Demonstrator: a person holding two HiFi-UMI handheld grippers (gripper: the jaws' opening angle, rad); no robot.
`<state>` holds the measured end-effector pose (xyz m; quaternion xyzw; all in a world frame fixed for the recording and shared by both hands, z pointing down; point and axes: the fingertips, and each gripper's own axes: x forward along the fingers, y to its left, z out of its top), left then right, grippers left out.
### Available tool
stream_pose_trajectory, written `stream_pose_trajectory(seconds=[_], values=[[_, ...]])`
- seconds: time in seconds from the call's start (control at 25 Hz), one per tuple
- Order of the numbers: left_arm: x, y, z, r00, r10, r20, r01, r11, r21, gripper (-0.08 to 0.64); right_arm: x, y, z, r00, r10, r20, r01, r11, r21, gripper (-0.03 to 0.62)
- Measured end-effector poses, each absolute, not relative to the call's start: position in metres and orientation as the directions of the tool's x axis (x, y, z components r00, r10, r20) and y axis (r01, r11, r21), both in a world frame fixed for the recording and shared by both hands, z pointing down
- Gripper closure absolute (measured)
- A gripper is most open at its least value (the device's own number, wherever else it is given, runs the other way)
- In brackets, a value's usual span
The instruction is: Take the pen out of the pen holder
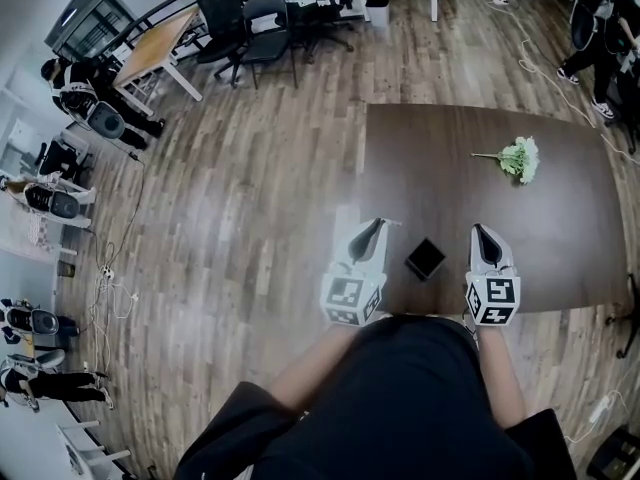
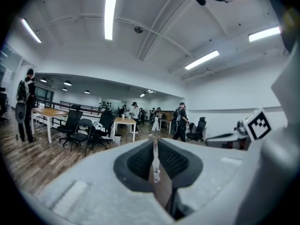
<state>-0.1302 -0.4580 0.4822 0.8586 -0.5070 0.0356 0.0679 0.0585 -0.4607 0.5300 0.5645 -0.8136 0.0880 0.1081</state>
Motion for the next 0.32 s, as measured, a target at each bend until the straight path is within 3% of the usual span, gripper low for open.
stream_pose_trajectory(seconds=[0.32], values=[[-0.126, -0.456, 0.4806, 0.495, -0.86, 0.12, -0.869, -0.489, 0.08, 0.531, 0.0629, -0.4603, 0.5322, -0.334, -0.902, 0.274, -0.941, 0.336, -0.042, 0.591]])
